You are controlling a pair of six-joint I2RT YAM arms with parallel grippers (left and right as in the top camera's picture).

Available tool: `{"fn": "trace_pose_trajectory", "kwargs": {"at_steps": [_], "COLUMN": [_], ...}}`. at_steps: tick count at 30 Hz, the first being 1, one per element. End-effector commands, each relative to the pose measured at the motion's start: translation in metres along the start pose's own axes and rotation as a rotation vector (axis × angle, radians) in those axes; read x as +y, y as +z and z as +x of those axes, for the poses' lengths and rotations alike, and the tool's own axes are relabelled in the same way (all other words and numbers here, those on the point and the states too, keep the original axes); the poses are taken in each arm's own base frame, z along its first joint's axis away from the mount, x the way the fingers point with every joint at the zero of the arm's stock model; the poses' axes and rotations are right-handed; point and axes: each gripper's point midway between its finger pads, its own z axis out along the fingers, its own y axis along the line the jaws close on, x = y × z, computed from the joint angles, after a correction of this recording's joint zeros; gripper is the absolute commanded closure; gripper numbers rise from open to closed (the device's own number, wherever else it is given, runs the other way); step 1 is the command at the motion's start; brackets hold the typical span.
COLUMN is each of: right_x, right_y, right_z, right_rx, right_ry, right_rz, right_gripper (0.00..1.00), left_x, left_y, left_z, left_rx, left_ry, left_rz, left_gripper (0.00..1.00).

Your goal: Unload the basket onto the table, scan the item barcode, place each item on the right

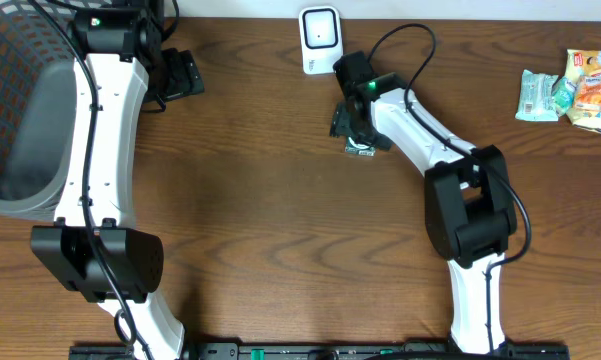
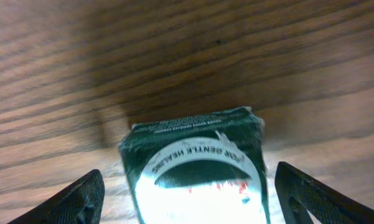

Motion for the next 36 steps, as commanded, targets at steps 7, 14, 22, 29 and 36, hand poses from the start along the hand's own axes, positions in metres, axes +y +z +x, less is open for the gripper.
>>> {"fn": "trace_pose_trajectory", "kwargs": {"at_steps": [7, 14, 22, 29, 36], "right_x": [-0.015, -0.017, -0.001, 0.020, 0.050], "right_y": [0.037, 0.036, 0.020, -0.012, -0.039], "right_z": [0.027, 0.028, 0.003, -0.044, -0.089], "right_rx": [0.141, 0.150, 0.083, -0.066, -0.244], "right_ry": [-0.109, -0.113, -0.154, -0.183, -0.239], "right_rz": [0.018, 0.025, -0.022, -0.058, -0.155], "right_gripper": [0.25, 0.38, 0.42, 0.42, 0.41], "left_x": [0.002, 0.002, 0.002, 0.002, 0.002], "left_y": [0.006, 0.006, 0.006, 0.006, 0.006], "left_z": [0.001, 0.001, 0.001, 0.001, 0.001], "left_rx": [0.011, 0.011, 0.011, 0.011, 0.011], "left_ry": [0.010, 0.010, 0.010, 0.010, 0.010], "left_rz": [-0.016, -0.016, -0.016, -0.016, -0.016], "left_gripper": [0.02, 0.02, 0.02, 0.03, 0.02]}}
